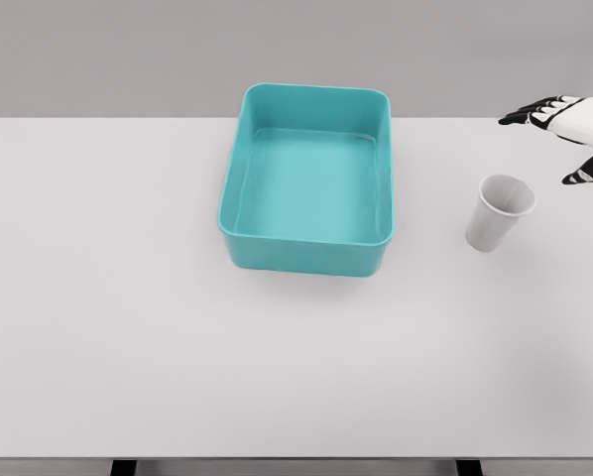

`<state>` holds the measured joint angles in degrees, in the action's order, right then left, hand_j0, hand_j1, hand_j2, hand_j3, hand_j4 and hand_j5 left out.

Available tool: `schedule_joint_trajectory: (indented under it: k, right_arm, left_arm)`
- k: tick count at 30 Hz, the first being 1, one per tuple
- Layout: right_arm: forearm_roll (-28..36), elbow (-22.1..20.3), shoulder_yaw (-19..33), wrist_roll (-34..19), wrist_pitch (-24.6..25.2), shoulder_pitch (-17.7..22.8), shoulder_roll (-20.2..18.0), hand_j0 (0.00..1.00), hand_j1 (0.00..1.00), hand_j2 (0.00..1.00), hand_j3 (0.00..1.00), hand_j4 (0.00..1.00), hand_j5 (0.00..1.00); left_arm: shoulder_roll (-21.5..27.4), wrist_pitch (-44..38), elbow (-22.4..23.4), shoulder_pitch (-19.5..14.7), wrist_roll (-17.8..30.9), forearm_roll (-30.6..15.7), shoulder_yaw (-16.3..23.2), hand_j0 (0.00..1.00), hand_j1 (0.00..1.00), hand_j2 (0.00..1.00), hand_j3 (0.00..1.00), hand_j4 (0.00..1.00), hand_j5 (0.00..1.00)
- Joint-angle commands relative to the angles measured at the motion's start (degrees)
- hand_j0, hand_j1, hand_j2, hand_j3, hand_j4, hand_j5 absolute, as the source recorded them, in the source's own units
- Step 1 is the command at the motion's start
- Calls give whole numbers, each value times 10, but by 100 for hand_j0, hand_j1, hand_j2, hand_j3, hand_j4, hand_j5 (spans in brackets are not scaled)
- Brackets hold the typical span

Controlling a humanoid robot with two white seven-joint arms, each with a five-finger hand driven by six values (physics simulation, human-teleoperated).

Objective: Put the paper cup into the basket with your right arm

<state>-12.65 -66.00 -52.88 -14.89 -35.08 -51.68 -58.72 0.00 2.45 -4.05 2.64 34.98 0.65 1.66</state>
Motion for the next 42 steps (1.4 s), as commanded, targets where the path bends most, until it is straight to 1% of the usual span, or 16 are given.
schedule_joint_trajectory:
  k: [1, 3, 4, 7, 8, 10, 11, 12, 13, 14, 15, 17, 18, 21, 32, 42]
  right_arm:
    - [3, 0, 1, 0, 1, 1, -1, 100, 100, 100, 100, 100, 100]
    - [3, -1, 12, 0, 1, 0, -10, 100, 100, 100, 100, 100, 100]
    - [3, 1, 36, -4, 1, 4, -12, 100, 100, 100, 100, 100, 100]
    - [7, 9, 100, -1, 1, 75, -14, 100, 100, 100, 100, 100, 100]
    - [12, 26, 117, -1, 1, 103, -13, 100, 100, 100, 100, 100, 100]
    - [31, 38, 136, 0, 1, 131, -10, 100, 100, 100, 100, 100, 100]
    - [102, 48, 154, 0, 1, 147, -9, 100, 100, 100, 100, 100, 100]
    - [154, 56, 160, 0, 1, 150, -5, 100, 100, 100, 100, 100, 100]
    - [197, 69, 160, 0, 1, 154, 4, 100, 100, 100, 100, 100, 100]
    - [241, 83, 160, 0, 1, 168, 18, 100, 100, 100, 100, 100, 100]
    - [267, 84, 160, 0, 1, 174, 24, 100, 100, 100, 100, 100, 100]
    - [328, 92, 160, 0, 1, 211, 34, 100, 100, 100, 100, 100, 100]
    - [354, 92, 158, 0, 1, 221, 36, 100, 100, 100, 100, 100, 100]
    - [400, 90, 158, 0, 1, 246, 53, 100, 100, 100, 100, 100, 100]
    - [405, 78, 157, 0, 1, 294, 50, 100, 100, 100, 100, 100, 100]
    - [407, 75, 154, 1, 1, 287, 92, 100, 100, 100, 100, 100, 100]
  left_arm:
    - [0, 0, 0, 0, 0, 0, 0, 100, 100, 100, 100, 100, 100]
    - [0, 0, 0, 0, 0, 0, 0, 100, 100, 100, 100, 100, 100]
    - [0, 0, 0, 0, 0, 0, 0, 100, 100, 100, 100, 100, 100]
    - [0, 0, 0, 0, 0, 0, 0, 100, 100, 100, 100, 100, 100]
    - [0, 0, 0, 0, 0, 0, 0, 100, 100, 100, 100, 100, 100]
    - [0, 0, 0, 0, 0, 0, 0, 100, 100, 100, 100, 100, 100]
    - [0, 0, 0, 0, 0, 0, 0, 100, 100, 100, 100, 100, 100]
    - [0, 0, 0, 0, 0, 0, 0, 100, 100, 100, 100, 100, 100]
    - [0, 0, 0, 0, 0, 0, 0, 100, 100, 100, 100, 100, 100]
    - [0, 0, 0, 0, 0, 0, 0, 100, 100, 100, 100, 100, 100]
    - [0, 0, 0, 0, 0, 0, 0, 100, 100, 100, 100, 100, 100]
    - [0, 0, 0, 0, 0, 0, 0, 100, 100, 100, 100, 100, 100]
    - [0, 0, 0, 0, 0, 0, 0, 100, 100, 100, 100, 100, 100]
    - [0, 0, 0, 0, 0, 0, 0, 100, 100, 100, 100, 100, 100]
    - [0, 0, 0, 0, 0, 0, 0, 100, 100, 100, 100, 100, 100]
    - [0, 0, 0, 0, 0, 0, 0, 100, 100, 100, 100, 100, 100]
